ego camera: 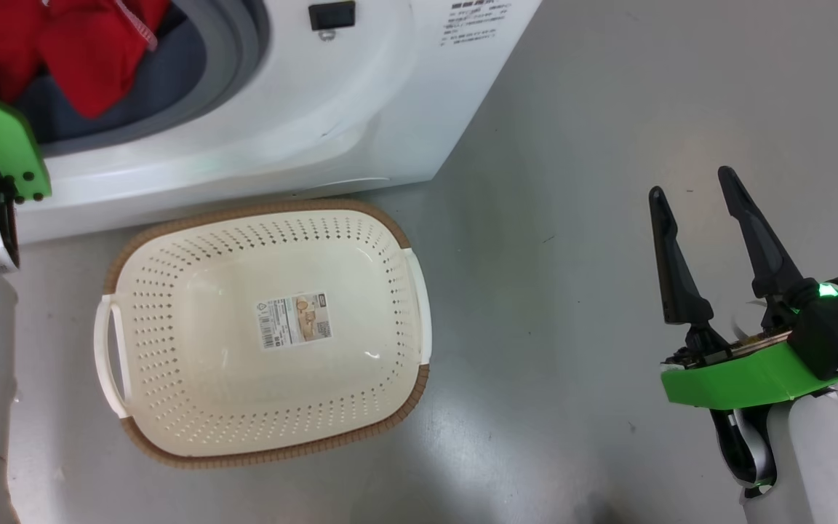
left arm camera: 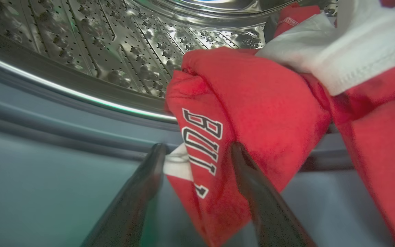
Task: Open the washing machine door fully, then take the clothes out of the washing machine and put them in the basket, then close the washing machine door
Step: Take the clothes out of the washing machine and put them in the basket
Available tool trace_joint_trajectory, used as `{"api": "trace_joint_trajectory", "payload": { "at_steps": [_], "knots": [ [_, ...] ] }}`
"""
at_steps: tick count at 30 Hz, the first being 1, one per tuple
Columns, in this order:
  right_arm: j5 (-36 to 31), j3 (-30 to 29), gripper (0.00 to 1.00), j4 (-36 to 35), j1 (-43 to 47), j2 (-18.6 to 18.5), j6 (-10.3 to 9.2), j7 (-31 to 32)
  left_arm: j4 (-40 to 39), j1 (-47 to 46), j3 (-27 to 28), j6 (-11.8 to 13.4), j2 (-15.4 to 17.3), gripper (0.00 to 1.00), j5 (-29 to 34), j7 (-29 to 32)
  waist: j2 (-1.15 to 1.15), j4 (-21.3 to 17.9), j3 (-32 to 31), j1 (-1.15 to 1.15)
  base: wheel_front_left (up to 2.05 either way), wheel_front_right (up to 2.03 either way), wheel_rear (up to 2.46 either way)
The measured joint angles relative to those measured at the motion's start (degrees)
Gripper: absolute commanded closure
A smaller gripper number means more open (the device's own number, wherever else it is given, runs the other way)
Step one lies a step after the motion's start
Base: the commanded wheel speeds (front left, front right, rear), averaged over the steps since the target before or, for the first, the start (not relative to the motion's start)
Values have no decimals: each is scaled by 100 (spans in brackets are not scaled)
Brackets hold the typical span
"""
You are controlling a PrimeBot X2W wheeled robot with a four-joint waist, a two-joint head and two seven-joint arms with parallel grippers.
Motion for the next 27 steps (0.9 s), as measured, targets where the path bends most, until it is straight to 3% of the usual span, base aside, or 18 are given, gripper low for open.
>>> {"api": "trace_joint_trajectory", "payload": {
  "at_steps": [1,2,3,6,8,17,23,27],
  "knots": [
    [5,11,0,0,0,0,0,0,26,-13,-2,-1,5,51,0,26,0,-7,8,0,0,0,0],
    [10,18,0,0,0,0,0,1,51,-26,-2,-4,8,82,-3,33,0,-13,16,0,0,0,0],
    [23,20,0,1,0,0,0,0,62,-42,-3,-8,11,100,-7,33,0,-17,23,0,0,0,0],
    [56,19,0,10,-1,-1,0,0,104,-96,-16,-101,9,100,-33,74,0,-21,44,0,0,0,0],
    [55,18,0,47,-38,0,0,0,-74,-88,2,-212,-20,100,-275,-546,0,2,20,0,0,0,0],
    [54,-3,0,91,-54,0,0,0,-532,385,201,-633,-170,100,-748,-1490,0,52,-193,0,0,0,0],
    [52,-19,0,109,-49,-1,0,0,-1205,850,318,-826,-200,100,-891,-1697,0,80,-395,0,0,0,0],
    [44,-34,0,110,-13,-2,0,1,-2074,1361,436,-907,-349,100,-895,-1700,0,110,-553,0,0,0,0]
  ]
}}
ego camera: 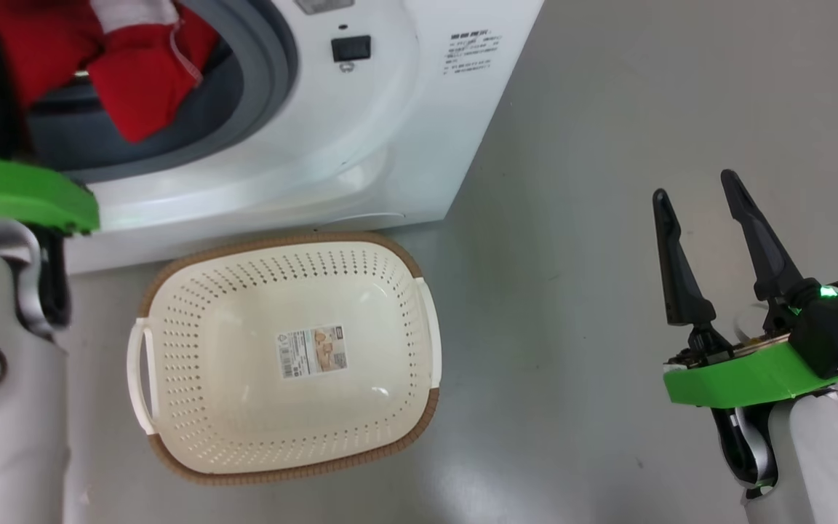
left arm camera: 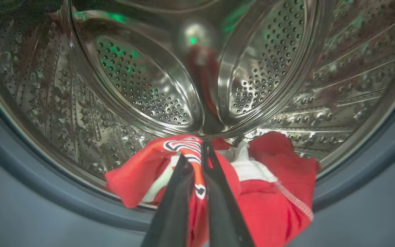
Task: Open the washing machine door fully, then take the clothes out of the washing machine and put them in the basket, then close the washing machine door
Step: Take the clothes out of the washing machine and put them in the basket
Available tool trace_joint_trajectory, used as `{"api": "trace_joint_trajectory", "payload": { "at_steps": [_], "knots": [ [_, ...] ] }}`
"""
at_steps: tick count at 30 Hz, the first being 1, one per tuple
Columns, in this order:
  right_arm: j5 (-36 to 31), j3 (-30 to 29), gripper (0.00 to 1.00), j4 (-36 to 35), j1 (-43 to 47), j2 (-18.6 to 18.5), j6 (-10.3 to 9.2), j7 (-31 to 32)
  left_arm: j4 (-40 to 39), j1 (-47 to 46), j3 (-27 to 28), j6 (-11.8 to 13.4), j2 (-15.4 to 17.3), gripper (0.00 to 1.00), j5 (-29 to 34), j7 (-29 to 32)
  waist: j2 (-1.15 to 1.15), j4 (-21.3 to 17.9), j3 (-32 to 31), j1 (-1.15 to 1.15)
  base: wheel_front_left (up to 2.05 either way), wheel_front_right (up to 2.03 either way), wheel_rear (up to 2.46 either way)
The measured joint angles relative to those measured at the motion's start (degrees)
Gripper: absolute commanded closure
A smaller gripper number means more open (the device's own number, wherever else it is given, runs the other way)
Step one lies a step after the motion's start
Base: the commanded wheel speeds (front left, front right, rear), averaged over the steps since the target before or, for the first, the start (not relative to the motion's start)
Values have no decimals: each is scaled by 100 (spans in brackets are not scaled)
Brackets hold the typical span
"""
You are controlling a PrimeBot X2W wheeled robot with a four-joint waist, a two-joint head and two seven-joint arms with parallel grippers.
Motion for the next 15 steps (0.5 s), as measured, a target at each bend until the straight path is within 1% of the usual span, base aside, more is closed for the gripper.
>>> {"api": "trace_joint_trajectory", "payload": {
  "at_steps": [8,12,15],
  "knots": [
    [-16,-14,0,15,133,0,0,-1,-1112,1133,132,-57,-297,100,29,0,0,53,-408,0,0,0,0],
    [-57,-30,0,48,288,0,0,-1,-1533,1573,126,-99,-469,100,86,0,0,92,-636,0,0,0,0],
    [-57,-30,0,56,341,0,0,-1,-1780,1918,112,-100,-539,100,122,0,0,123,-805,0,0,0,0]
  ]
}}
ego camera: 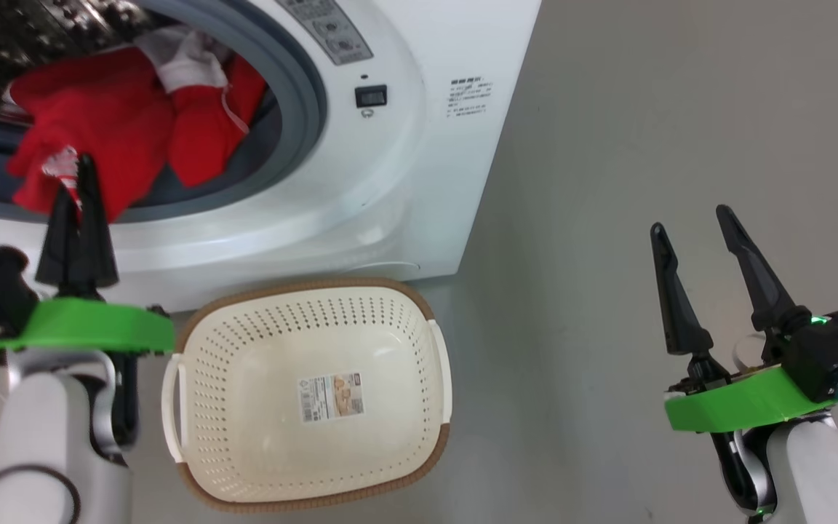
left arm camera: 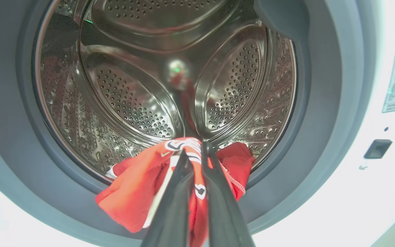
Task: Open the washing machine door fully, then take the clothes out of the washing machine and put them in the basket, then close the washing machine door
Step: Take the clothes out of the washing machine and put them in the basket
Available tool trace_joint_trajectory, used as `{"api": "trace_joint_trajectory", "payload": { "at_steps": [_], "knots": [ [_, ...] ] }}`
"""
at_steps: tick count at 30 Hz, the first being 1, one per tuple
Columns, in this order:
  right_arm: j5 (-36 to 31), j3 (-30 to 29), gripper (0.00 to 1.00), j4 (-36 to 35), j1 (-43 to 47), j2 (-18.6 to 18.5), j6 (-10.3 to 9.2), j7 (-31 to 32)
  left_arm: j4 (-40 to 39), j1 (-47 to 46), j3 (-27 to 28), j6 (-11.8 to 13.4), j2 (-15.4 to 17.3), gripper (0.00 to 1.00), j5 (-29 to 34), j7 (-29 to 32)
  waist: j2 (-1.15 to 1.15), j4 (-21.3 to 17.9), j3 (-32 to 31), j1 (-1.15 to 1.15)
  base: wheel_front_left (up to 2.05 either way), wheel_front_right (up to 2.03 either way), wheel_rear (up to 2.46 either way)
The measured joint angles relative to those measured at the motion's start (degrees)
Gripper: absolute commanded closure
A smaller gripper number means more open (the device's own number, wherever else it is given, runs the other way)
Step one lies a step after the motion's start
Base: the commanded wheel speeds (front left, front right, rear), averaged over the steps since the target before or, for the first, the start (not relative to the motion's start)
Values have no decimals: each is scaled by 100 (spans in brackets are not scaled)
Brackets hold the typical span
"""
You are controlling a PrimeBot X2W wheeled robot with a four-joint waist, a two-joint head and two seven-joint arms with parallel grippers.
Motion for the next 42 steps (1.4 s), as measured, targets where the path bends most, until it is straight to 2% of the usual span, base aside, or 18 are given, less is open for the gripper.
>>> {"api": "trace_joint_trajectory", "payload": {
  "at_steps": [16,21,29,35,42],
  "knots": [
    [-11,-20,0,79,341,0,0,1,-1365,1427,-331,111,-242,100,29,43,0,162,-688,0,0,0,0],
    [-11,1,0,68,387,1,0,1,-1452,1713,-563,153,-310,100,-147,268,0,171,-741,0,0,0,0],
    [-11,82,0,51,381,1,0,1,-738,1722,-933,101,-334,100,-599,667,0,106,-542,0,0,0,0],
    [-11,154,0,48,358,2,0,1,-41,1653,-1021,48,-343,100,-708,719,0,5,-368,0,0,0,0],
    [-9,166,0,38,253,1,0,1,1018,1169,-1190,-109,-361,100,-1168,770,0,-106,-102,0,0,0,0]
  ]
}}
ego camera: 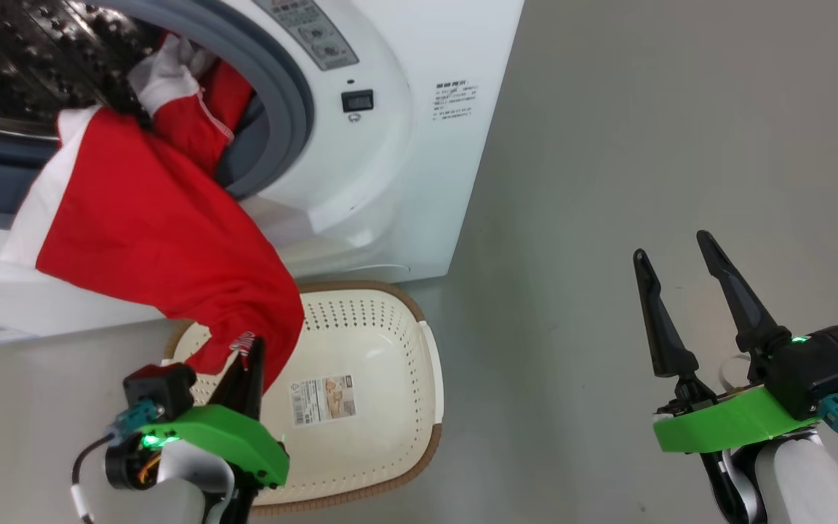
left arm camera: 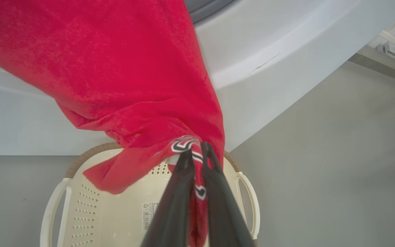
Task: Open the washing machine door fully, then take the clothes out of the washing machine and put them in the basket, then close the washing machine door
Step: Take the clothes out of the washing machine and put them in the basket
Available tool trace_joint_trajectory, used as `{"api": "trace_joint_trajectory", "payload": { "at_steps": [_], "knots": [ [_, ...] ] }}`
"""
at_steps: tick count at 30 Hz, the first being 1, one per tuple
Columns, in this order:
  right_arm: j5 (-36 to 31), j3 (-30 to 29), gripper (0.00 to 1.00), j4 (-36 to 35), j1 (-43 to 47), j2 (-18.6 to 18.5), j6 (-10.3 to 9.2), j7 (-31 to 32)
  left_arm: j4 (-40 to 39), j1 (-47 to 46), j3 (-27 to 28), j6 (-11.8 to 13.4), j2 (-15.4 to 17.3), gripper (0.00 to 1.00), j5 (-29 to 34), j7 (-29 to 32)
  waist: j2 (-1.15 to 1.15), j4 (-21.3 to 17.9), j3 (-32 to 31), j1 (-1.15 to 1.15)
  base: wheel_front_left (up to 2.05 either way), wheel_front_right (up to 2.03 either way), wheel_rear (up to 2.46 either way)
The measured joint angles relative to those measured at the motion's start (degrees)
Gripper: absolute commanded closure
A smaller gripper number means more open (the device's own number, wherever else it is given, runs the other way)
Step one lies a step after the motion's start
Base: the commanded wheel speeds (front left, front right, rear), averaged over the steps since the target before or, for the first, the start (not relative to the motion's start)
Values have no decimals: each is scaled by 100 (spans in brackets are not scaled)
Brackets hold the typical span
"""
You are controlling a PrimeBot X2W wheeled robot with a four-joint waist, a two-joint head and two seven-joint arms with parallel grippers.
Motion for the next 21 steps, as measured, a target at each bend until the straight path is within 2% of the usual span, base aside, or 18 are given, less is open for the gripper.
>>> {"api": "trace_joint_trajectory", "payload": {
  "at_steps": [8,21],
  "knots": [
    [-2,27,0,-53,-202,-1,0,0,1221,-698,-427,-44,-12,100,-274,-143,0,14,343,0,0,0,0],
    [-27,120,0,-85,-383,-4,0,0,2856,-1415,-1362,-143,-31,100,-1255,-315,0,-40,795,0,0,0,0]
  ]
}}
